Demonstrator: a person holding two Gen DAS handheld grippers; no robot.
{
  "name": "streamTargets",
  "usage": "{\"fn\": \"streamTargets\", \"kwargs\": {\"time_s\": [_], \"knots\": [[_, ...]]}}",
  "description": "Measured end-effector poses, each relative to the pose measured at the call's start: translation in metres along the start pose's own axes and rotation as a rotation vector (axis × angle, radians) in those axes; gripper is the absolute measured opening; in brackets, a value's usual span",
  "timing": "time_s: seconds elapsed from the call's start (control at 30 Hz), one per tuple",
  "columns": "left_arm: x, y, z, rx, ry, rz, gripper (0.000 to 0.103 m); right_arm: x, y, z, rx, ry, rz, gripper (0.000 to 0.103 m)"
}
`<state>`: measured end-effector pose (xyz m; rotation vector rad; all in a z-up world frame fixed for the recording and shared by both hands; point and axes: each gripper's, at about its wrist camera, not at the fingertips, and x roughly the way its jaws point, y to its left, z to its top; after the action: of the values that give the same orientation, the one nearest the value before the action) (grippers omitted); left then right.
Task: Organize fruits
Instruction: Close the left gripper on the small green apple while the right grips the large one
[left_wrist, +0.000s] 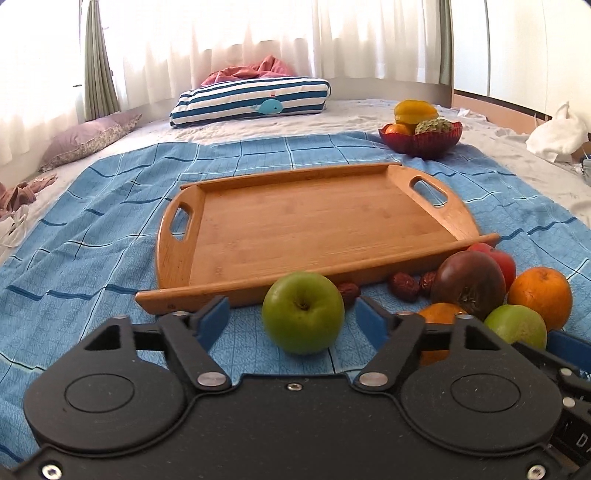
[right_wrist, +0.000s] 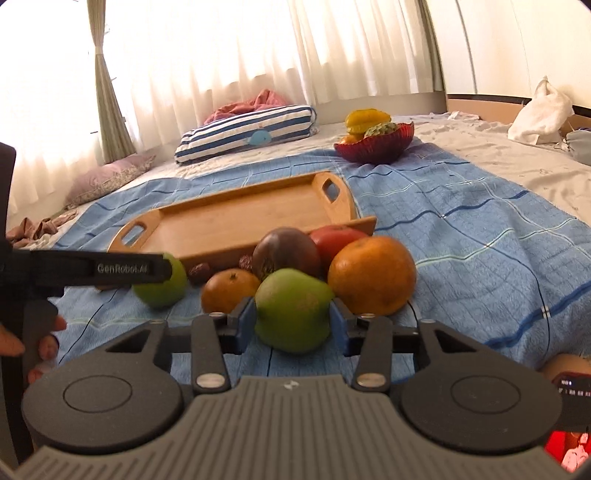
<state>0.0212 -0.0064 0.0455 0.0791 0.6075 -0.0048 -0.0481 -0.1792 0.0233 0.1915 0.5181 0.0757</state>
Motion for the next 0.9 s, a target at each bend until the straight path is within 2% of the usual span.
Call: {"fn": "streamTargets", "kwargs": {"time_s": [0.1,0.2,0.47,0.9], "knots": [[0.004,0.002,0.000,-0.013,0.009,-0.007,0.064,0.005,0.001,0.002,0.004,0.006,-0.008,0.055],[0.008,0.003,0.002,-0.017,0.010,-0.010,0.064,0.008,0.003,0.003,-0.005,0.011,-0.015,0.056],[0.018,0.000,0.003,-0.026,0.014,0.012,0.066,0.017,0.002,-0.001,0.017,0.043,-0.013,0.069],[0.038,0.001,0.003,-0.054,0.054,-0.009,0.066,0.030,-0.002,-0.003,0.060,0.078,0.002,0.070]]}}
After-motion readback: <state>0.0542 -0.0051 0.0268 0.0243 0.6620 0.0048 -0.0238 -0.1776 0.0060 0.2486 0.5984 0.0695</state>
